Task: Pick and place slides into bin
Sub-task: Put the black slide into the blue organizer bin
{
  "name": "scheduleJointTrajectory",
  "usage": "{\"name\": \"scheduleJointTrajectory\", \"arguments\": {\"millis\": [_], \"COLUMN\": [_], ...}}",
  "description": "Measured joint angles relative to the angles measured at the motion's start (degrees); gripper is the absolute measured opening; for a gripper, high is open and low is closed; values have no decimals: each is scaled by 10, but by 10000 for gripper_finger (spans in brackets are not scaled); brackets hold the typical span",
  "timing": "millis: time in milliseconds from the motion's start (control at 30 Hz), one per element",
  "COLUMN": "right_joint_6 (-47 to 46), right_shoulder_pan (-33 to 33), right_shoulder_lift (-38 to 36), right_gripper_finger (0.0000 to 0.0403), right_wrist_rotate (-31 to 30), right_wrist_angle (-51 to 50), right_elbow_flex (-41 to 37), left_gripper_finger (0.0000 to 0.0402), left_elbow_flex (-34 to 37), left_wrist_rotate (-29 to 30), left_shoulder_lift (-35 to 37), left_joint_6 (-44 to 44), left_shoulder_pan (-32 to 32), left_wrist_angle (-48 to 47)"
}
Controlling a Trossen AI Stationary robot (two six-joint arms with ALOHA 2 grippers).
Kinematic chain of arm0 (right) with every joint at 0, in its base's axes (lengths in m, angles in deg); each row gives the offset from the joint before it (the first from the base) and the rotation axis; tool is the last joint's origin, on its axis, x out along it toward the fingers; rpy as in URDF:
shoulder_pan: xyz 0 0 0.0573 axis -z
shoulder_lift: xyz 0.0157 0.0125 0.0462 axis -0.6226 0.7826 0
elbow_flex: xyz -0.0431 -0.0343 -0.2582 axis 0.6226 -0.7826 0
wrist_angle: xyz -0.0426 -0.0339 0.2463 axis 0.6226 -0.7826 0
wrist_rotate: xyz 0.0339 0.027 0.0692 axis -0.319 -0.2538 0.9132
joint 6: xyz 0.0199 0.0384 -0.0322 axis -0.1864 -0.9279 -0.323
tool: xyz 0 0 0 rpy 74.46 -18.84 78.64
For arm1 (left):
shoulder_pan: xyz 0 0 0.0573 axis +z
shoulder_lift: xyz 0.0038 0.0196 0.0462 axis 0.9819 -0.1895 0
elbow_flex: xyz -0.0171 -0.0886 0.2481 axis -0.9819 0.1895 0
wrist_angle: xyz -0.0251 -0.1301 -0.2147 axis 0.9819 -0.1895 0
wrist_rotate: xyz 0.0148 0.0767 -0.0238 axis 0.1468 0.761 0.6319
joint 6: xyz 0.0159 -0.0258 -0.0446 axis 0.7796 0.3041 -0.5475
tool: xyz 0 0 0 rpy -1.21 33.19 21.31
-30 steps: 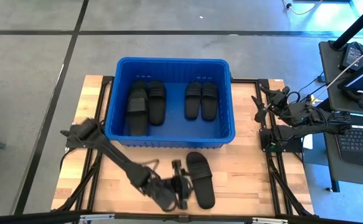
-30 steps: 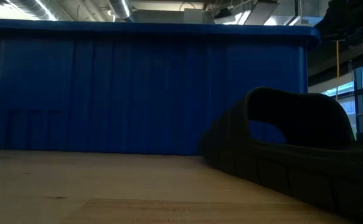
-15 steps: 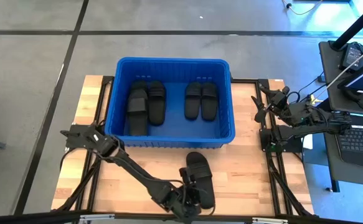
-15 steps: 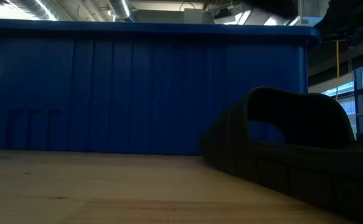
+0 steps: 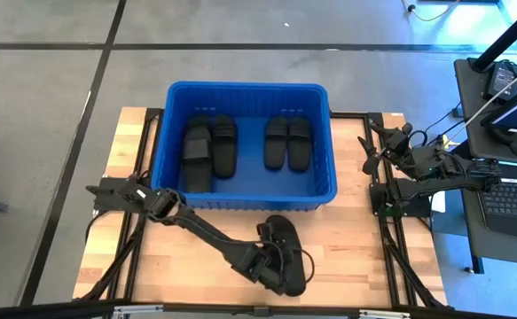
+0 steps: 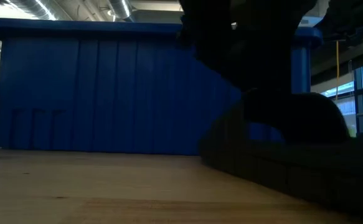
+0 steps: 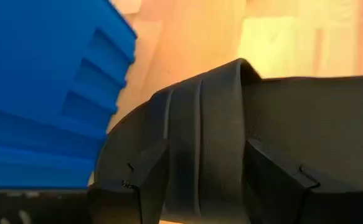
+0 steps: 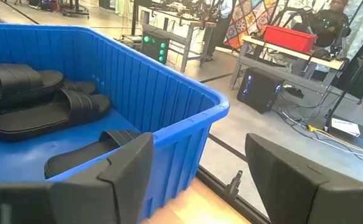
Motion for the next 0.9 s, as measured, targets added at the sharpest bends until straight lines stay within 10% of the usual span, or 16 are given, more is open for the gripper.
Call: {"name": "scheduleJointTrajectory", "arguments": {"millis": [900], "right_joint_6": [0], "right_shoulder_pan": [0], "right_shoulder_lift": [0], "right_gripper_finger": [255], "right_wrist_rotate": [0], "right_wrist_angle": [0], "right_elbow_flex": [0], "left_gripper_finger": [194], "left_elbow_flex": [0], "left_wrist_rotate": [-50], "left_shoulder_lift": [0], "left_joint_6": [15], "left_shoulder_pan": [9], "left_wrist_angle": [-7]}}
